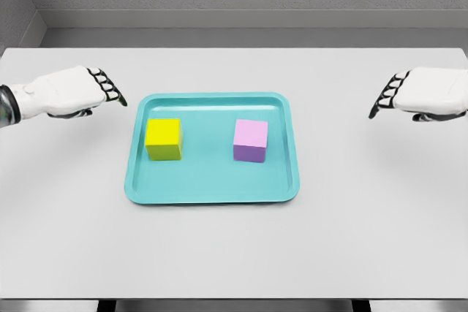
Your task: Push two cubes
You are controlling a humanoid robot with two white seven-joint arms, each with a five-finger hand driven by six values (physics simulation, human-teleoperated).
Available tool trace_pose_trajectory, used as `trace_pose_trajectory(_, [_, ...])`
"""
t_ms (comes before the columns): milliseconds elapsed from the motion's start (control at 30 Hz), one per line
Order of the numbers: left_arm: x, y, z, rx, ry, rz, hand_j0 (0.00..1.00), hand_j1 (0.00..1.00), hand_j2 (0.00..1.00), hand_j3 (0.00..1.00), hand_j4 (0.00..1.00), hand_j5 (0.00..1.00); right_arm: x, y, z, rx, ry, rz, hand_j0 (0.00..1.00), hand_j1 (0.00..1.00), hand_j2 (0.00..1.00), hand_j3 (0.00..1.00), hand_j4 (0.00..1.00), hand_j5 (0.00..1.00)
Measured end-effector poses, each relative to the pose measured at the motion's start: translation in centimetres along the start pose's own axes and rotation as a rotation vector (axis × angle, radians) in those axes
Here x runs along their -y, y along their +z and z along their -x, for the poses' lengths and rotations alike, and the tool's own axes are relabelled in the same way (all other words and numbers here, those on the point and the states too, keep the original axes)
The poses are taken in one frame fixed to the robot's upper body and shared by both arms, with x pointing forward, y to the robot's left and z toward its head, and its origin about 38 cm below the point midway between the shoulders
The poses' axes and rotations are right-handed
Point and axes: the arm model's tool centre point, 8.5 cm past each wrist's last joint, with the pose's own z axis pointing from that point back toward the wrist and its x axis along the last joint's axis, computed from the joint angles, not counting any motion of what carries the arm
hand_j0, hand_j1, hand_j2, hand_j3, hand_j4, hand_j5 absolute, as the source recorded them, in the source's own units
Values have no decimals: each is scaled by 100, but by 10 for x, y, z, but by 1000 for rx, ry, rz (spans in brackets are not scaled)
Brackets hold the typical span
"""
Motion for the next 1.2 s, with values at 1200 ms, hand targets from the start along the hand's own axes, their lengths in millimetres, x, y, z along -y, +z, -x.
trace_pose_trajectory(1200, [16,20,-29,89,36,41,75,75,75,75,75,75,-2,-90,-35,89,102,-25,62,62,62,62,62,62])
